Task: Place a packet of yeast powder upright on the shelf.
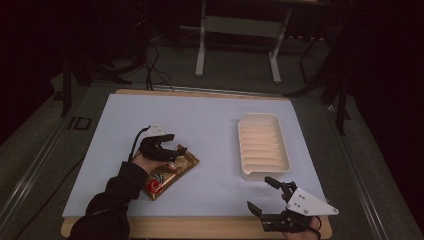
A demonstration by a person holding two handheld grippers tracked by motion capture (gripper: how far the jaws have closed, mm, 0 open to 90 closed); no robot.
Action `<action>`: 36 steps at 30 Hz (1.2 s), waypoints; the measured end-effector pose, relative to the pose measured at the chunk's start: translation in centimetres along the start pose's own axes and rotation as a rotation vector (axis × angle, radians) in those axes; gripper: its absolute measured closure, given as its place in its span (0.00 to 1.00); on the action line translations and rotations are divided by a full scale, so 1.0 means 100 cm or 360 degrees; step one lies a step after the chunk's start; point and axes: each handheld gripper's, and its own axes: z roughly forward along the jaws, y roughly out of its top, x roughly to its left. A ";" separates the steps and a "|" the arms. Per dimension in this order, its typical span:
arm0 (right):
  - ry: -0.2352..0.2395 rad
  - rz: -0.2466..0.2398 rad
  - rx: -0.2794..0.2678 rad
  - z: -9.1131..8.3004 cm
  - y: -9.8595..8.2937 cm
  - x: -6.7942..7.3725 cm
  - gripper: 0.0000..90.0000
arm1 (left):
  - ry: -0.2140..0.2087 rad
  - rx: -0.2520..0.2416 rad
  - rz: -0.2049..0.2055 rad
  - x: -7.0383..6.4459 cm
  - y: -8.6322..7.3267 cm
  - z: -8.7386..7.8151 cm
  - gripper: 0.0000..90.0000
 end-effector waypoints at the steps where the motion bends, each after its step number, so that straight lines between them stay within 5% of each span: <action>1: -0.0002 0.0002 0.0005 0.000 0.000 0.000 0.15 | -0.0014 0.0001 -0.0018 0.002 -0.001 0.002 0.25; 15: 0.0012 0.0017 0.0028 0.002 -0.002 -0.002 0.16 | 0.0020 0.0269 -0.0033 0.010 -0.016 0.025 0.36; 23: 0.0019 0.0023 0.0038 0.003 -0.002 -0.002 0.16 | 0.0017 0.0353 -0.0070 0.012 -0.019 0.032 0.41; 27: 0.0023 0.0019 0.0039 0.003 -0.002 -0.002 0.16 | 0.0052 0.0370 -0.0037 0.008 -0.018 0.034 0.41; 34: 0.0025 0.0021 0.0039 0.003 -0.002 -0.002 0.17 | 0.0071 0.0394 -0.0011 0.002 -0.017 0.035 0.61; 36: 0.0023 0.0019 0.0040 0.003 -0.002 -0.002 0.17 | 0.0051 0.0413 0.0015 -0.003 -0.016 0.036 0.76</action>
